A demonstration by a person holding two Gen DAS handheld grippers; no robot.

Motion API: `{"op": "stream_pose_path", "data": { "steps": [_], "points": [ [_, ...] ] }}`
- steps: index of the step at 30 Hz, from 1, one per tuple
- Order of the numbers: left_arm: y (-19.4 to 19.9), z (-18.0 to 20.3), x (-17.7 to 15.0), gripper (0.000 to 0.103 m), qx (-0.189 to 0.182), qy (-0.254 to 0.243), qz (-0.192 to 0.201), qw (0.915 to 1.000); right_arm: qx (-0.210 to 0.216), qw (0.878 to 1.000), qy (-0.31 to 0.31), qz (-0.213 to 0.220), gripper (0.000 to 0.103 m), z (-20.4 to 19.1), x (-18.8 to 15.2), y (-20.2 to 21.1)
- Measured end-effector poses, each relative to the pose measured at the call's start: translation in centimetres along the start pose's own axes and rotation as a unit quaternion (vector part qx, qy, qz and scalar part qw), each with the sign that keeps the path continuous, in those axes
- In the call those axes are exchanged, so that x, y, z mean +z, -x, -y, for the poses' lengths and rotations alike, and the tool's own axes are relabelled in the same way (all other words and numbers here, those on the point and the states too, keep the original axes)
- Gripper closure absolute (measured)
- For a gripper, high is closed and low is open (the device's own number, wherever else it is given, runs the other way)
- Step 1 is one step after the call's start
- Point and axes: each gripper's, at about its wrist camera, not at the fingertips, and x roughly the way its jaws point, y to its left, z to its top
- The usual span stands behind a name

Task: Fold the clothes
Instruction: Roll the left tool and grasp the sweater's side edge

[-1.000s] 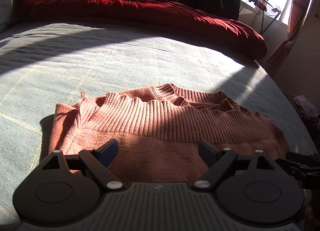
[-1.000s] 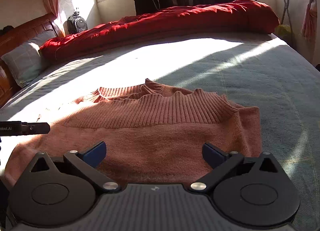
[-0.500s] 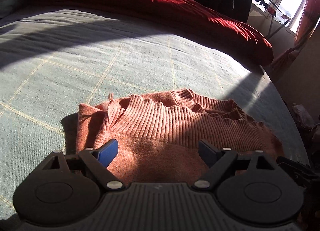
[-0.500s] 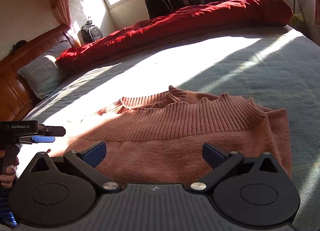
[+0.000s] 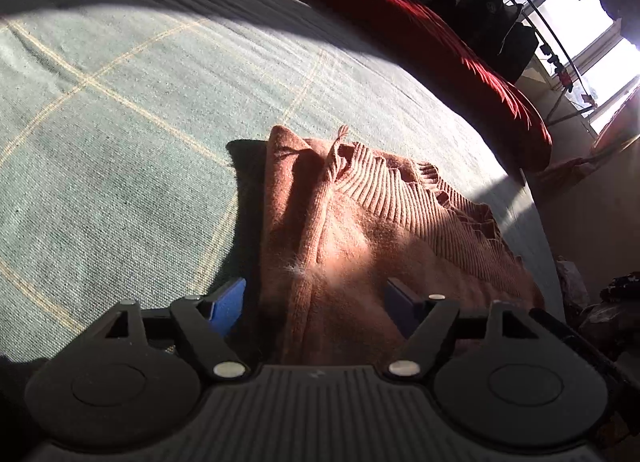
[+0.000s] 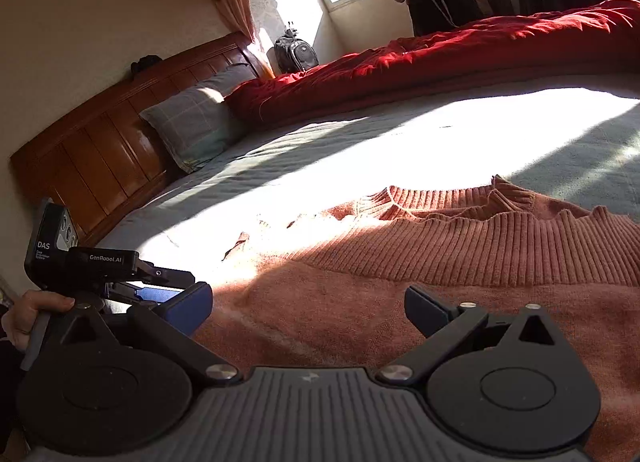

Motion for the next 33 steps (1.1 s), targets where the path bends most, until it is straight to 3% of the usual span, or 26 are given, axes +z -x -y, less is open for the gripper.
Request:
{"op": "stream_pose_path", "data": {
  "steps": [10,23,28,33],
  "points": [
    [-2.7,-2.4,2.5,0.033,-0.060,0.025,-0.007,0.9979,0.013,0.999,0.032,-0.016,0.000,-1.4,-0.6,-1.2],
    [-7.6,-2.1,7.5,0.031,-0.117,-0.008,-0.051,0.9918,-0.003,0.999,0.022,-0.034,0.000,-1.0,-0.7,-3.4],
    [-7.1,-2.2,6.7,0.031,-0.139,-0.027,-0.074,0.9872,0.000,0.999,0.017,-0.038,0.000,-1.1,-0.7,-3.9],
    [-4.9,-2.8,3.9,0.031,-0.164,-0.042,-0.104,0.9801,0.003,0.999,0.022,-0.035,0.000,-1.3,-0.7,-3.6]
  ]
}}
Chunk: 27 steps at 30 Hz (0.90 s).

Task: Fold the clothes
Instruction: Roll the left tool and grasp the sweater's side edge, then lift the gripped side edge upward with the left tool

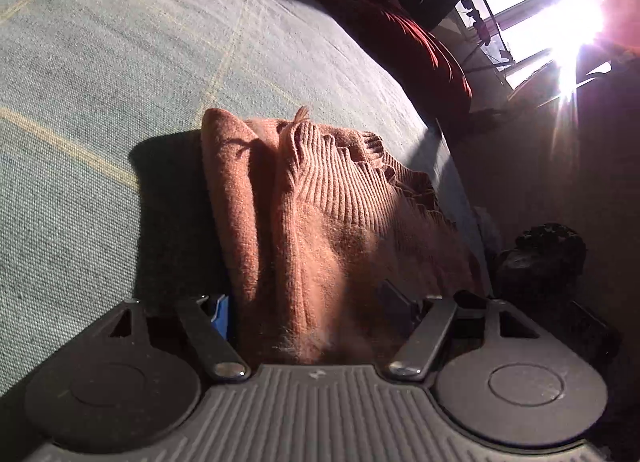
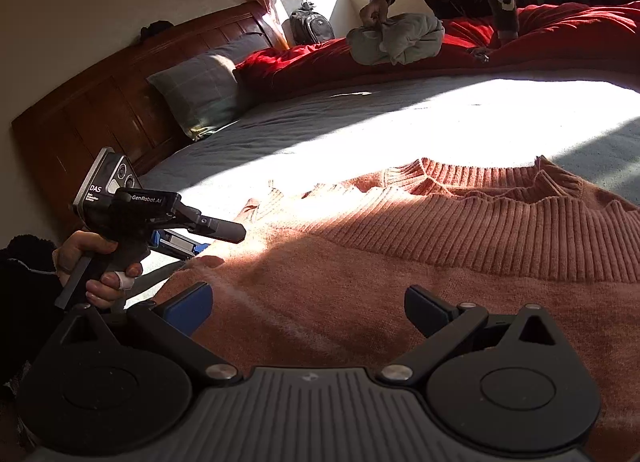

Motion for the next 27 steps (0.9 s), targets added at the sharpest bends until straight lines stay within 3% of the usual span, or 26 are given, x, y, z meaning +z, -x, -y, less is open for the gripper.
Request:
{"op": "stream_pose_path", "data": {
  "steps": [4,10,20,27],
  "points": [
    [0.2,-0.6,-0.5,0.030,-0.018,0.010,0.001,0.9998,0.006,1.000,-0.006,0.003,0.000,0.1,0.1,0.2],
    [-2.7,-0.5,2.7,0.030,-0.021,-0.001,0.009,0.9997,0.001,1.000,-0.006,-0.001,0.000,0.0,0.0,-0.4],
    [-1.2,-0.8,-0.7,0.029,-0.056,0.004,-0.013,0.9983,0.006,1.000,-0.002,0.000,0.000,0.1,0.0,-0.2],
    [-3.8,-0.5,1.7,0.028,-0.065,-0.011,-0.024,0.9975,0.006,1.000,0.001,-0.005,0.000,-0.2,-0.1,-0.5]
  ]
}}
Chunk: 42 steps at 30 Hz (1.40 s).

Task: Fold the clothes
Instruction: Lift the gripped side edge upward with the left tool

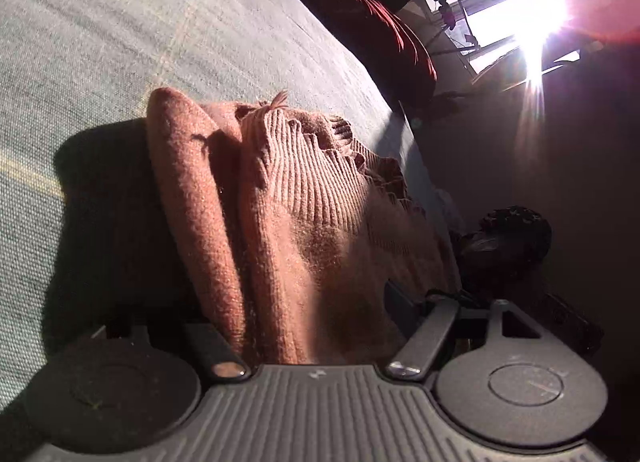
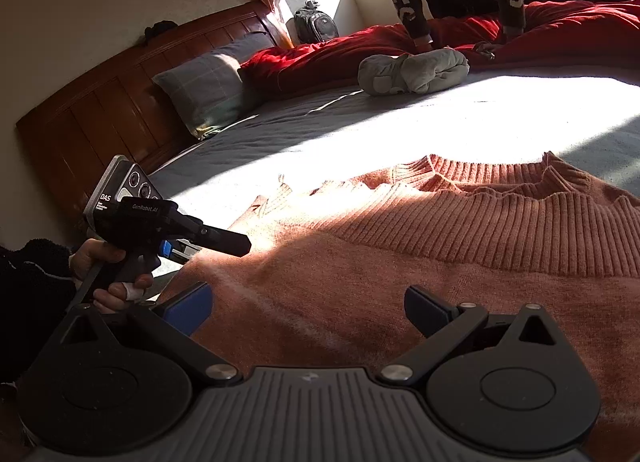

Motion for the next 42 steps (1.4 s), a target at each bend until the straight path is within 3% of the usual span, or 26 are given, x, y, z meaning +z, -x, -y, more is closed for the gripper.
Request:
{"op": "stream_pose_path", "data": {
  "steps": [10,18,23,26,32,36,40,42],
  "points": [
    [0.8,0.2,-1.6,0.032,0.005,-0.015,-0.003,0.9999,-0.004,1.000,-0.007,-0.001,0.000,0.3,0.0,0.1],
    [0.7,1.1,-1.4,0.036,0.027,-0.021,-0.046,0.9984,-0.004,1.000,-0.005,-0.001,0.000,0.1,0.0,0.2],
    [0.6,0.7,-1.7,0.038,0.023,-0.027,-0.032,0.9988,-0.003,1.000,-0.007,-0.002,0.000,0.1,0.0,0.0],
    [0.5,1.5,-1.9,0.038,0.045,-0.052,-0.036,0.9970,-0.004,1.000,-0.006,-0.004,0.000,0.1,-0.1,-0.1],
    [0.9,2.5,-2.3,0.055,0.106,-0.047,-0.020,0.9931,-0.009,1.000,-0.012,-0.001,0.000,0.4,0.0,-0.1],
    [0.9,4.7,-3.0,0.058,0.150,-0.072,-0.006,0.9859,-0.014,1.000,-0.015,0.003,0.000,0.6,0.1,0.1],
    [1.1,5.5,-3.2,0.061,0.164,-0.070,0.011,0.9839,-0.019,1.000,-0.019,0.007,0.000,0.9,0.0,0.1],
    [1.0,5.5,-3.1,0.071,0.171,-0.065,0.022,0.9828,-0.020,1.000,-0.017,0.011,0.000,0.9,0.0,0.2]
  ]
}}
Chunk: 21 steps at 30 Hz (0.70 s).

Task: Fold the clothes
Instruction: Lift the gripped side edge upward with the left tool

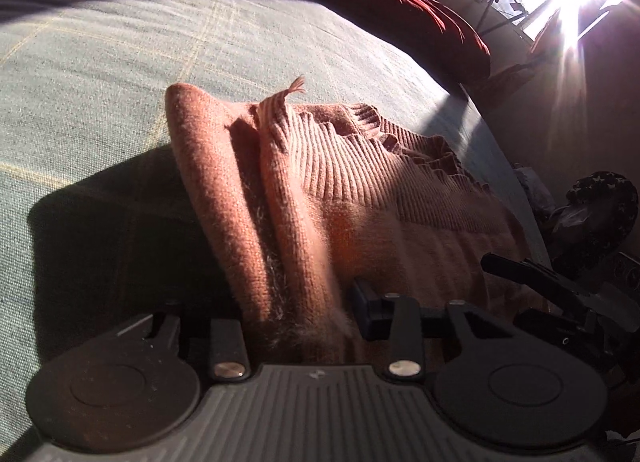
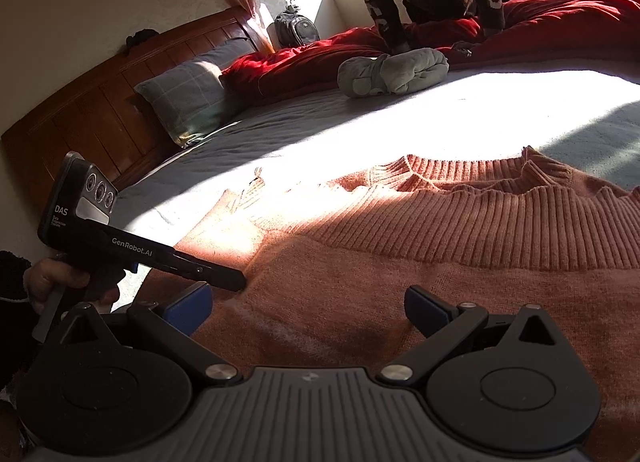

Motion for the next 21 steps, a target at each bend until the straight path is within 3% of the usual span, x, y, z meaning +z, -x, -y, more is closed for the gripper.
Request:
{"op": "stream_pose_path", "data": {
  "steps": [6,12,21],
  "points": [
    [0.5,0.6,-0.2,0.080,0.010,0.006,0.028,0.9995,-0.005,1.000,-0.008,0.025,0.000,0.6,0.3,0.7],
    [1.1,1.2,-0.2,0.081,-0.011,0.013,0.049,0.9987,-0.002,0.998,-0.055,0.024,0.000,2.5,0.5,0.4],
    [2.0,2.4,-0.2,0.081,-0.019,0.012,0.057,0.9981,0.018,0.997,-0.067,0.036,0.000,2.8,0.5,0.4]
  ]
}}
